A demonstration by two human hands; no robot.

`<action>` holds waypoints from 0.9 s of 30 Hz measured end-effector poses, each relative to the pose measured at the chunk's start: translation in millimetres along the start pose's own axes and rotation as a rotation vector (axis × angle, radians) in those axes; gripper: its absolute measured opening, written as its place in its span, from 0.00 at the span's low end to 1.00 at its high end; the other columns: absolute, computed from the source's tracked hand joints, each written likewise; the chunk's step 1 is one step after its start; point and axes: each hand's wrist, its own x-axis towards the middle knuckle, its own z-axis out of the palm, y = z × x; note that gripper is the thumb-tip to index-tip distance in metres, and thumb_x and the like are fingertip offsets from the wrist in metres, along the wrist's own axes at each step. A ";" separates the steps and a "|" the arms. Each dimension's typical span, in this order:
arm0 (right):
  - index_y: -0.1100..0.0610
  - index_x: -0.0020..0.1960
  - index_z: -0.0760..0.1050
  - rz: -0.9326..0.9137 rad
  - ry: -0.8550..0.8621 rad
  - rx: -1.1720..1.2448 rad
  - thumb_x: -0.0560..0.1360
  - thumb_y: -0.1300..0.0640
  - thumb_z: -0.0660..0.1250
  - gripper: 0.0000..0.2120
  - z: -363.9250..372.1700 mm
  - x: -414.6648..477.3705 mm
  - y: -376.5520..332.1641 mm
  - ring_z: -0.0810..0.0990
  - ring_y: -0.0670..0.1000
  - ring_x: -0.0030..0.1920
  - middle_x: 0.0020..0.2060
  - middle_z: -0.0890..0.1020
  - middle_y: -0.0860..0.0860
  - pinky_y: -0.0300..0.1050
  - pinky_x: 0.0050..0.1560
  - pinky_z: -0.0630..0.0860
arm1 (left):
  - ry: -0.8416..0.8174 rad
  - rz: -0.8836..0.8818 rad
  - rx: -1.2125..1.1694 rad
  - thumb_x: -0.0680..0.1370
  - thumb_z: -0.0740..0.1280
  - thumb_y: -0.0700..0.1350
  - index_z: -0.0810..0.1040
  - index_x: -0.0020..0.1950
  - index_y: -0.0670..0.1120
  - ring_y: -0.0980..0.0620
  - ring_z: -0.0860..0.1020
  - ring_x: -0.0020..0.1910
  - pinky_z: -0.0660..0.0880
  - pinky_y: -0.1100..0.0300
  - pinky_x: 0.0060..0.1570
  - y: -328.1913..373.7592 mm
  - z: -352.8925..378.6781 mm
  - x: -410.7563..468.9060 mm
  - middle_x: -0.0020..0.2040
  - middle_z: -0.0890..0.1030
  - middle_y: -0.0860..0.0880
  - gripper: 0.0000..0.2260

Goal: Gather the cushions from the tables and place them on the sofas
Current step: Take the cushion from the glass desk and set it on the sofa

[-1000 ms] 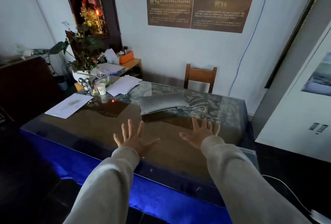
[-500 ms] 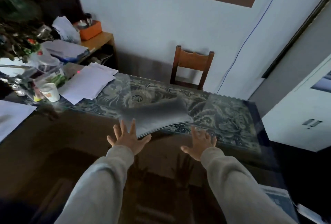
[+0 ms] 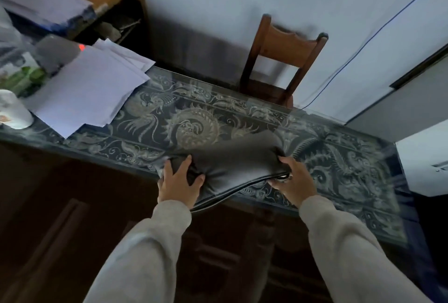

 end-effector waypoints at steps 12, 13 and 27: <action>0.52 0.51 0.67 0.107 0.296 0.111 0.69 0.57 0.81 0.23 -1.2 -30.3 -31.3 0.81 0.63 0.49 0.44 0.80 0.56 0.51 0.46 0.69 | -0.010 -0.171 -0.367 0.73 0.80 0.58 0.44 0.86 0.60 0.32 0.62 0.80 0.66 0.41 0.75 -12.6 -26.2 -35.0 0.84 0.59 0.40 0.54; 0.51 0.52 0.66 0.111 0.291 0.106 0.70 0.55 0.81 0.24 2.5 -31.0 -24.5 0.81 0.63 0.47 0.42 0.79 0.53 0.52 0.46 0.70 | -0.001 -0.189 -0.427 0.71 0.81 0.56 0.45 0.86 0.59 0.33 0.64 0.80 0.67 0.41 0.75 -17.0 -24.0 -34.2 0.83 0.63 0.40 0.55; 0.46 0.62 0.77 -0.287 -0.426 0.347 0.54 0.32 0.86 0.41 -88.0 -193.8 -82.0 0.85 0.50 0.52 0.52 0.85 0.44 0.45 0.46 0.79 | 0.524 -0.151 -0.687 0.62 0.88 0.52 0.53 0.86 0.47 0.38 0.70 0.78 0.71 0.44 0.73 -68.1 -104.4 -309.3 0.81 0.68 0.42 0.62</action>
